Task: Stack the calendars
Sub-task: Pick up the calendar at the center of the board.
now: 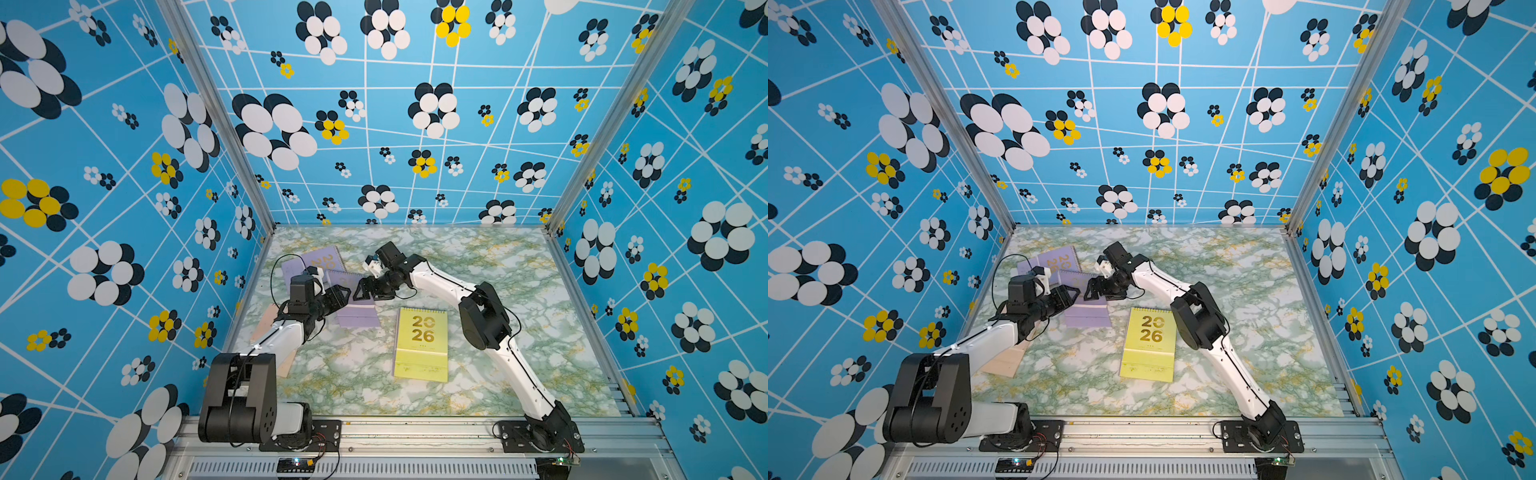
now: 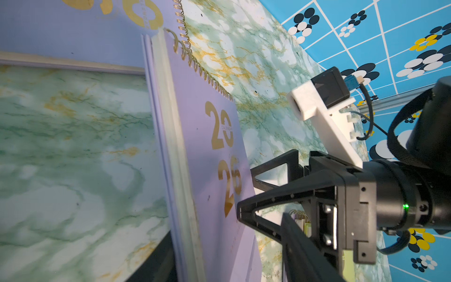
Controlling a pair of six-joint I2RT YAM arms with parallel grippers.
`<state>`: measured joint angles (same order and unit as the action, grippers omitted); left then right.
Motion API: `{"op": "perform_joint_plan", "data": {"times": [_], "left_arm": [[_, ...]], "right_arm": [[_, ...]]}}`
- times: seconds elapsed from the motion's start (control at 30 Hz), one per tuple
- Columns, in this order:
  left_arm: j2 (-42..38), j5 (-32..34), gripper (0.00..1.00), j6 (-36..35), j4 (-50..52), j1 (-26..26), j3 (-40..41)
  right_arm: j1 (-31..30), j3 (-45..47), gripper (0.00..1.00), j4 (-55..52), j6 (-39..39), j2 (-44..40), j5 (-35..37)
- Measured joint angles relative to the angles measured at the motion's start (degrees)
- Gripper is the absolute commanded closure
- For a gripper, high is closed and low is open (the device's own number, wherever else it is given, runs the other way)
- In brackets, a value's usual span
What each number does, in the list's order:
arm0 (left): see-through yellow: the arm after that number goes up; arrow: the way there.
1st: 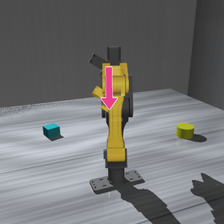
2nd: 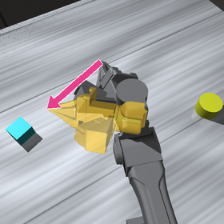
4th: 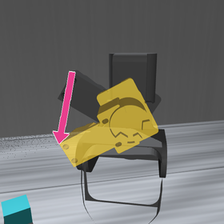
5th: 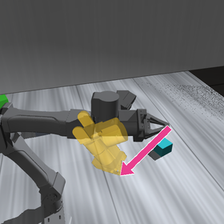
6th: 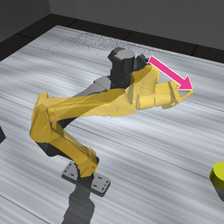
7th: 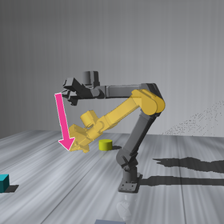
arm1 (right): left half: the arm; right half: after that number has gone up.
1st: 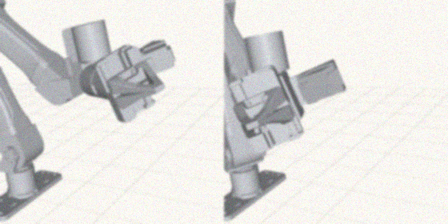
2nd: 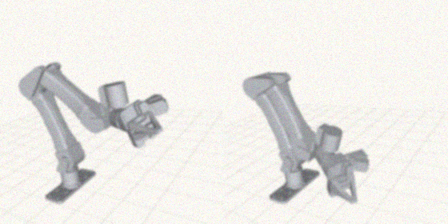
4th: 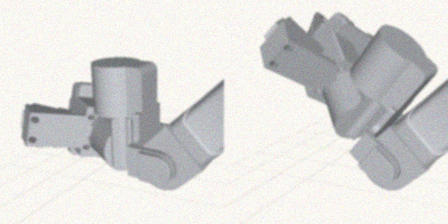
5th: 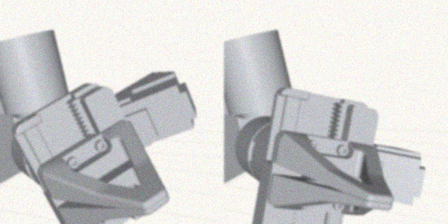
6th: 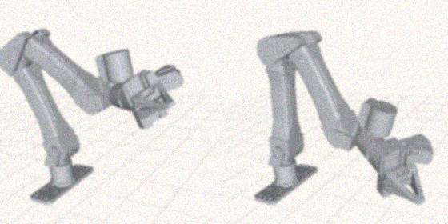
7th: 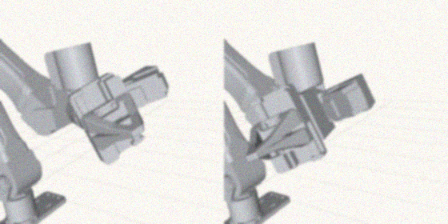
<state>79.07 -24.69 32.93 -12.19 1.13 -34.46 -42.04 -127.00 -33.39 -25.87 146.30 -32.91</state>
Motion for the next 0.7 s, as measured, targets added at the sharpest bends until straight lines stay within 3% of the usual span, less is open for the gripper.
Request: {"op": "perform_joint_plan", "data": {"times": [0.3,0.57,0.7], "left_arm": [[0.22,0.24,0.7,-0.74,1.49,0.0,0.0],[0.2,0.11,0.98,0.02,1.49,-0.02,-0.04],[-0.04,-0.02,1.0,0.04,1.49,0.0,-0.09]], "right_arm": [[0.37,2.25,0.16,0.24,1.46,-1.46,0.11],[0.61,3.28,0.17,0.22,1.9,-2.47,0.76],[0.61,3.8,0.17,0.22,2.58,-3.02,1.31]]}}
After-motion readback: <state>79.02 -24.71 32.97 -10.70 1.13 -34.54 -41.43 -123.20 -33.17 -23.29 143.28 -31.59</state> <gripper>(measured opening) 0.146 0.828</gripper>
